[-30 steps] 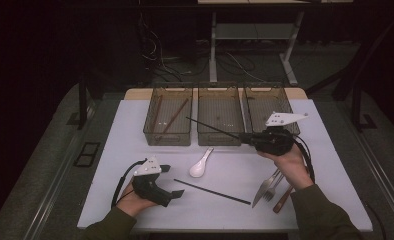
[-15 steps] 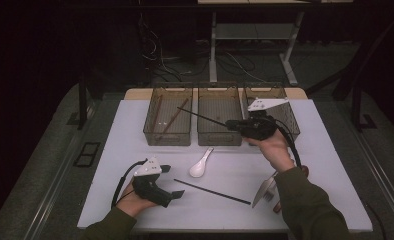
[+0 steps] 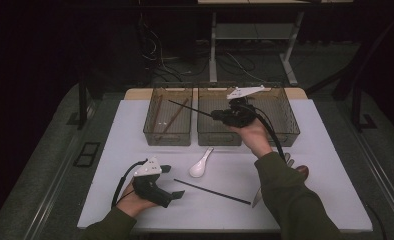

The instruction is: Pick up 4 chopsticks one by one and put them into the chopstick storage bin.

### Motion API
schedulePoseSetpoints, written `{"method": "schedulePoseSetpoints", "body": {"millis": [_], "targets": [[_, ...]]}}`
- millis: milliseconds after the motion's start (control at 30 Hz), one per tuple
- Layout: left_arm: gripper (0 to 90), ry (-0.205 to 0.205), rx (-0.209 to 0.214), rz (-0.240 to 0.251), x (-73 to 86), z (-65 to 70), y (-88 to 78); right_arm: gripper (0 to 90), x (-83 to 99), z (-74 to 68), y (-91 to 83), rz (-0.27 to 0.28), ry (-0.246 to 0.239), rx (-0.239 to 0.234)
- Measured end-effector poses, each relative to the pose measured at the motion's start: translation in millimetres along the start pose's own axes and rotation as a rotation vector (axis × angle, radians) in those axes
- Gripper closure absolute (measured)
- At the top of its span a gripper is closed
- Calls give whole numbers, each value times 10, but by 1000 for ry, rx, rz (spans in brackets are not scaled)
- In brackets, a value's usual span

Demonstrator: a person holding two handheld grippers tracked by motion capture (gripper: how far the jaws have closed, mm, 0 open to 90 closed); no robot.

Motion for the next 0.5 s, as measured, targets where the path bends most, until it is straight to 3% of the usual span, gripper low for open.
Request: {"method": "schedulePoseSetpoints", "body": {"millis": [500], "targets": [[0, 14, 3, 0, -3, 21, 16, 852, -105, 10, 629, -60, 32, 33]]}}
Point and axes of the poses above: each handheld gripper's, and its own axes: y roughly forward along the jaws, x roughly out of its underside, z roughly to its right, the point moved 2 cm from there along y, roughly forward along the jaws
